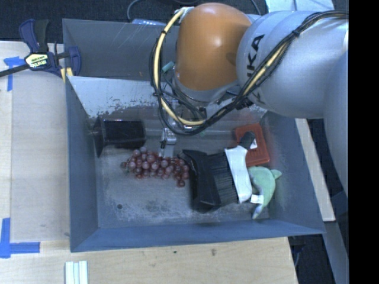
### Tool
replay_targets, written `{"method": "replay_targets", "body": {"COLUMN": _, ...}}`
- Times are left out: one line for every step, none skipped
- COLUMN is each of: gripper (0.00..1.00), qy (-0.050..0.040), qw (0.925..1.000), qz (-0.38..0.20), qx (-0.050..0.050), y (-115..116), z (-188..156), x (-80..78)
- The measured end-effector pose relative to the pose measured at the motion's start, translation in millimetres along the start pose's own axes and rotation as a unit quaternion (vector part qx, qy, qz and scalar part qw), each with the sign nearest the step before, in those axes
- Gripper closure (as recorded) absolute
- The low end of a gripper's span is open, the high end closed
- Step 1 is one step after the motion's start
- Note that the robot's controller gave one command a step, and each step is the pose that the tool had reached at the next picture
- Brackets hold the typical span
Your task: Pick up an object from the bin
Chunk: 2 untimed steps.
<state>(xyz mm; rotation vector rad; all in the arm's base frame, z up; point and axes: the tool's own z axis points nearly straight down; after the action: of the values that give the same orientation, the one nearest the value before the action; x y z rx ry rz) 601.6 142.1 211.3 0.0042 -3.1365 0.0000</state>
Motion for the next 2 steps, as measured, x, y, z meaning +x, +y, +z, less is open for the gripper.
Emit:
{"method": "replay_targets", "body": {"gripper": 0.00, "qy": -0.0042, "qw": 1.0000, "qz": 0.001, "qx": 0.000, "y": -0.7, "z": -5.2, "x": -1.5}}
{"method": "replay_targets", "body": {"gripper": 0.00, "qy": -0.0064, "qw": 0.9996, "qz": -0.027, "qx": -0.001, "y": -13.0, "z": 28.6, "x": 3.8}}
